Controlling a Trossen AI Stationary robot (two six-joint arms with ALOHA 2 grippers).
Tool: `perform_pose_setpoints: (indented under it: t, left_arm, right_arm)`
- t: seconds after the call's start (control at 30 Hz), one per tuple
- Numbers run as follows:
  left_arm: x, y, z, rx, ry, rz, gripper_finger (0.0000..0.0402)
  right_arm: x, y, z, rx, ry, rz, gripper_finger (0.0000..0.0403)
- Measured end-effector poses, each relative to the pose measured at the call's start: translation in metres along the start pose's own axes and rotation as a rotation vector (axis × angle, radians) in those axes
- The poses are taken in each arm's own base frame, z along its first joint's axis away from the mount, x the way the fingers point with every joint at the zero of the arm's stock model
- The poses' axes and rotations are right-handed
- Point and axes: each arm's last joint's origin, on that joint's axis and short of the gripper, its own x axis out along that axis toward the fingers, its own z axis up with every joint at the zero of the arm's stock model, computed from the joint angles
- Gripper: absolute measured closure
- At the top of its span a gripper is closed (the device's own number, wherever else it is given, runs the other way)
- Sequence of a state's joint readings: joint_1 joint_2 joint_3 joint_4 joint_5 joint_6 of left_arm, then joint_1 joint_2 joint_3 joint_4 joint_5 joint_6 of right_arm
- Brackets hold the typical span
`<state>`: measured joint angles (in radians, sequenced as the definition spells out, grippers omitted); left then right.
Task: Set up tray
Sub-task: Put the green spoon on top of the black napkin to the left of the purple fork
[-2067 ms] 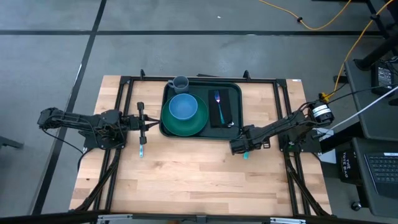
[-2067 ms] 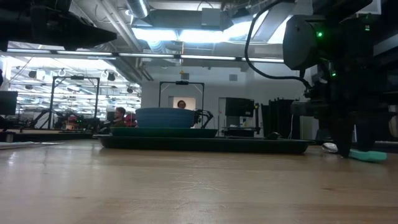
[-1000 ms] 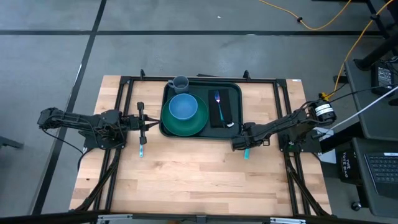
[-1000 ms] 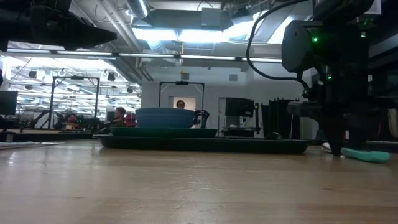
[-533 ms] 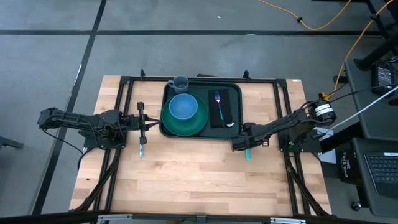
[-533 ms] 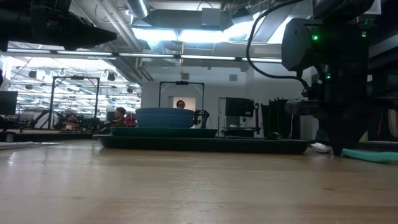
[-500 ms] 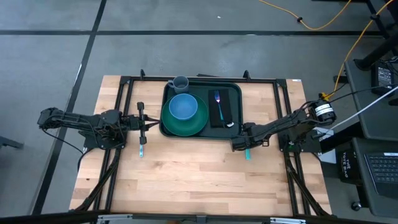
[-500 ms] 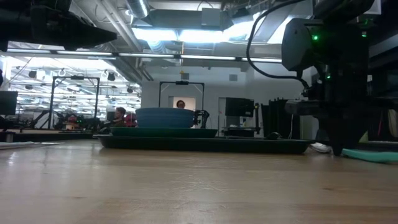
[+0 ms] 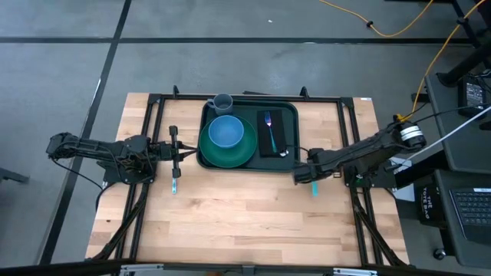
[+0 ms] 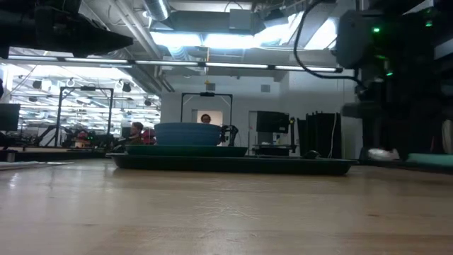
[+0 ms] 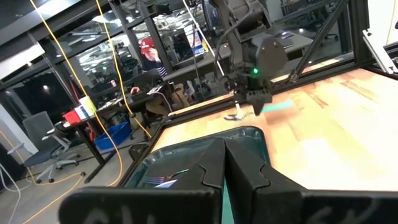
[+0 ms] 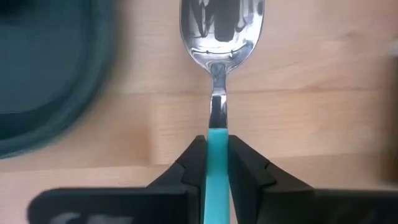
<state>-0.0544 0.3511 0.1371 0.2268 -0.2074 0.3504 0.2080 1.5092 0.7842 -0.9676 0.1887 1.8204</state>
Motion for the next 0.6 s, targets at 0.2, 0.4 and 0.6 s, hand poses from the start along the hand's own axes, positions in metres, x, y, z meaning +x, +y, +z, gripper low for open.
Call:
perform_pose_setpoints:
  t: [0.2, 0.4, 0.6]
  left_arm:
    - [0.0, 0.0, 0.0, -0.001, 0.004, -0.001, 0.0397]
    - [0.0, -0.001, -0.003, -0.043, 0.032, -0.011, 0.0397]
    - [0.0, -0.002, -0.006, -0.097, 0.067, -0.013, 0.04]
  right_arm:
    - [-0.018, -0.013, 0.003, -0.088, -0.014, 0.047, 0.0356]
    - [-0.035, -0.027, 0.008, -0.199, -0.086, 0.118, 0.0356]
    - [-0.049, -0.035, 0.016, -0.319, -0.204, 0.213, 0.0356]
